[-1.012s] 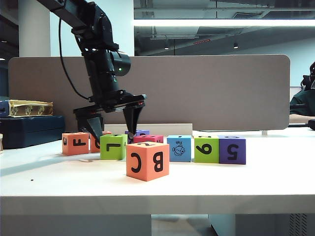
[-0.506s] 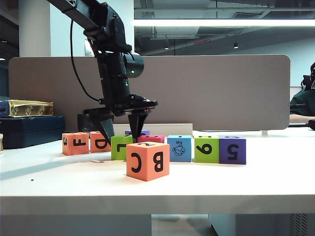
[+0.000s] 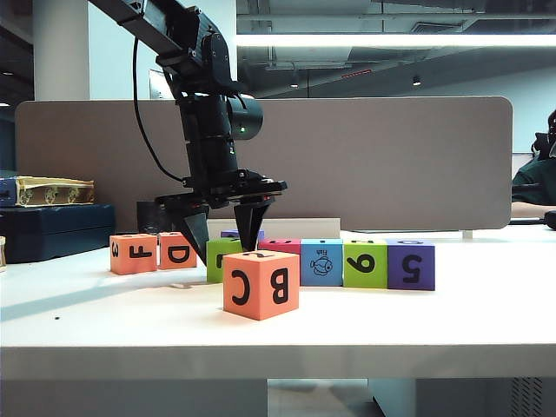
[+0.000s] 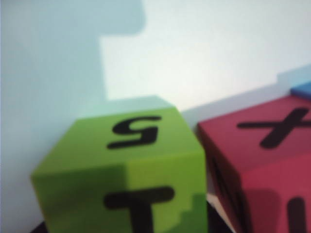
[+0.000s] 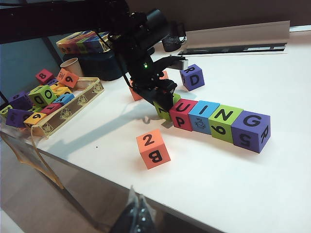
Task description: Select the appropriate blocks from the scattered letter blocks on the table and arrange them in a row to spell out "TURING".
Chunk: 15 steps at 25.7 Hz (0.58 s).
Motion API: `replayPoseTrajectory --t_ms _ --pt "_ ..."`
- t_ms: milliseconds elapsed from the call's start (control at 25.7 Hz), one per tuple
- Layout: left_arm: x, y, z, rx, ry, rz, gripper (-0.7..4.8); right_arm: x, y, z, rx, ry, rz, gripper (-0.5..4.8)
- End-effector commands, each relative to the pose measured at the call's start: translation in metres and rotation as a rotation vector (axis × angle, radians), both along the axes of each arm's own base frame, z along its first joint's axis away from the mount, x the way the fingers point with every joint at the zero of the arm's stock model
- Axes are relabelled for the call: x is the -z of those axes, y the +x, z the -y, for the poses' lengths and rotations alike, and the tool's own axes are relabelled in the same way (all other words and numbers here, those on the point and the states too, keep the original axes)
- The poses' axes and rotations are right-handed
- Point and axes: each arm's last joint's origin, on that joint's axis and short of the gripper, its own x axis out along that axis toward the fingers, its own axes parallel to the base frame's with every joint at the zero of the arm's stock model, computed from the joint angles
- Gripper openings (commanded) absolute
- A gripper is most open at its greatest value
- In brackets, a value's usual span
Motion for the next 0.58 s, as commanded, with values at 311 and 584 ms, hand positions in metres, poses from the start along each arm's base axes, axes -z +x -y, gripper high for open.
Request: replayPoseTrajectory --t_ms 311,584 --pt "-0.008 -0.008 -0.002 0.008 -0.006 -0.051 3.77 -0.002 -0.002 0.0 0.002 -0.003 0.026 -0.01" --pt "-0.042 -0.013 -0.003 0.018 -0.073 -0.03 3.75 -0.002 -0.002 0.0 0.002 -0.003 0.026 -0.01"
